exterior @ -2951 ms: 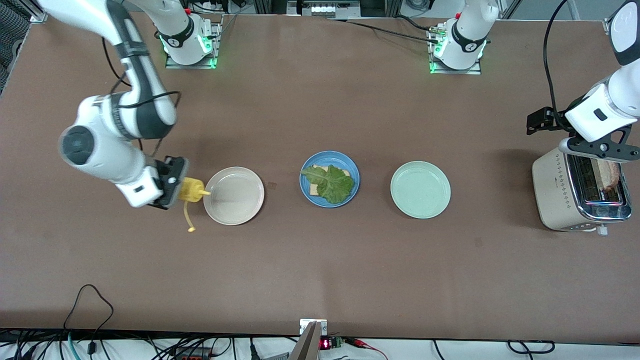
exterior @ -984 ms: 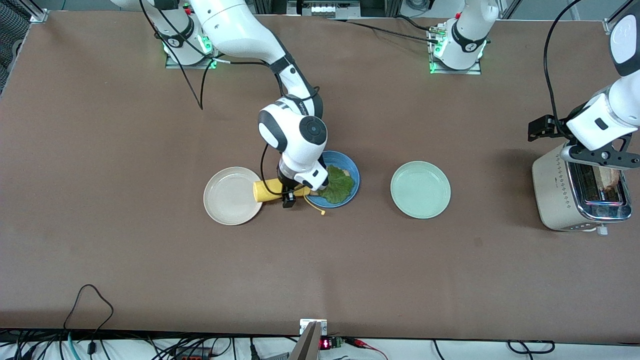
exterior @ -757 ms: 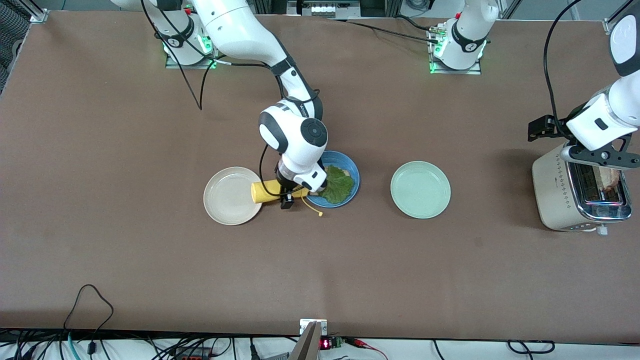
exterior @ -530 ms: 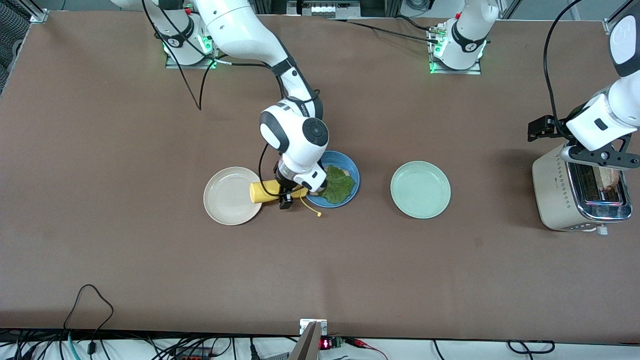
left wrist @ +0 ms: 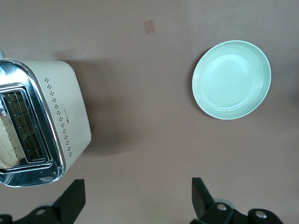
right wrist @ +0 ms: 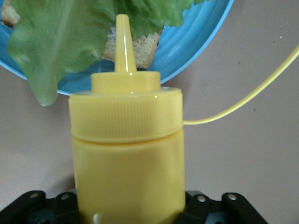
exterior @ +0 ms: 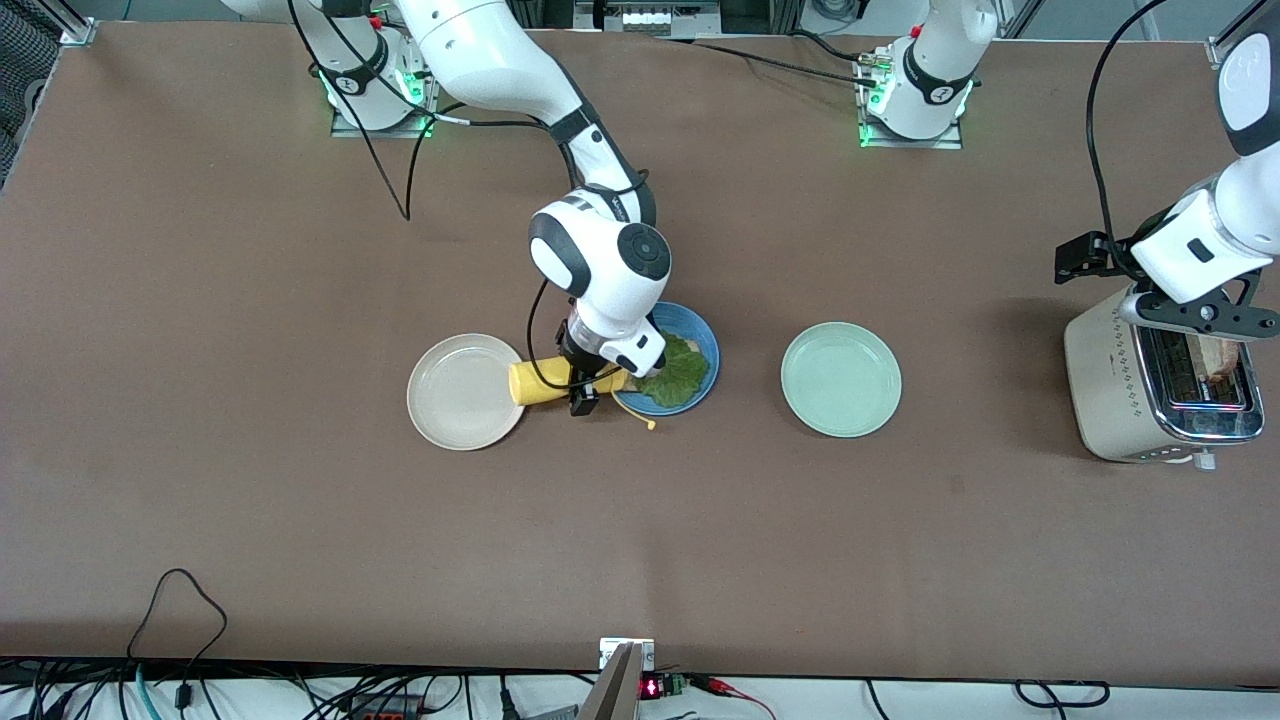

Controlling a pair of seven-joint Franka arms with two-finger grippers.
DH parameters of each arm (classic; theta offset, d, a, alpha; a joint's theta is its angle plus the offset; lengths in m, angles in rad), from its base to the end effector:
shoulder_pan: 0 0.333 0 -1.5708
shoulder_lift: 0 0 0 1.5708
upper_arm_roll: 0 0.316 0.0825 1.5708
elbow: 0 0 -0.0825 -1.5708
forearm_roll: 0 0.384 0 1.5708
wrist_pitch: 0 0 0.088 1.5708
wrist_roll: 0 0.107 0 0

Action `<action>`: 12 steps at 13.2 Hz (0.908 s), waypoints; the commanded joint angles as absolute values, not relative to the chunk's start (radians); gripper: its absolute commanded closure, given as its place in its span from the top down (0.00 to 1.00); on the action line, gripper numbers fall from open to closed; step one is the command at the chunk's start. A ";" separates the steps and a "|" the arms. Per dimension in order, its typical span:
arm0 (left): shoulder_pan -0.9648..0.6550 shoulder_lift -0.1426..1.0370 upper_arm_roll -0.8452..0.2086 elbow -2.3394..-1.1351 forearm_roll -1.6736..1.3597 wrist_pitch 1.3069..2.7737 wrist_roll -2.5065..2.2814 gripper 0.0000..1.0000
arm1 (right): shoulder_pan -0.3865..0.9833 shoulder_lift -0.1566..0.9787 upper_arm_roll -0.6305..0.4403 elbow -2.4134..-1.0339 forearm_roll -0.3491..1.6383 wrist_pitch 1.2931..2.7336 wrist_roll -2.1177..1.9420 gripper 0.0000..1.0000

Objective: Make sandwich in blue plate with both arms

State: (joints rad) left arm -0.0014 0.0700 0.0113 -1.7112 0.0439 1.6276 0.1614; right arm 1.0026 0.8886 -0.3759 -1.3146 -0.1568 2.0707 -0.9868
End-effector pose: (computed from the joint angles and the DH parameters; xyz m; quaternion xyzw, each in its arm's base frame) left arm 0.5677 0.0099 0.5238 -0.9937 0.0783 0.0783 0.0155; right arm 0.5607 0.4752 0.2238 0.6015 0.7690 -0.0771 0.2020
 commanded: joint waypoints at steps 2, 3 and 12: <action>0.002 0.069 0.012 -1.706 0.046 1.631 0.183 1.00 | 1.031 0.902 -0.391 -1.290 -0.167 2.045 -0.979 0.00; 0.002 0.069 0.012 -1.707 0.046 1.631 0.183 1.00 | 1.035 0.902 -0.391 -1.292 -0.167 2.045 -0.977 0.00; 0.000 0.078 0.012 -1.704 0.046 1.632 0.181 1.00 | 0.967 0.761 -0.451 -1.305 -0.085 2.008 -0.980 0.00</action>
State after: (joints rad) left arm -0.0015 0.0733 0.0113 -1.7113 0.0439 1.6276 0.1614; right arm 0.9937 0.8413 -0.4419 -1.2880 -0.1154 2.0395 -0.9777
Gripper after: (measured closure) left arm 0.000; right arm 0.546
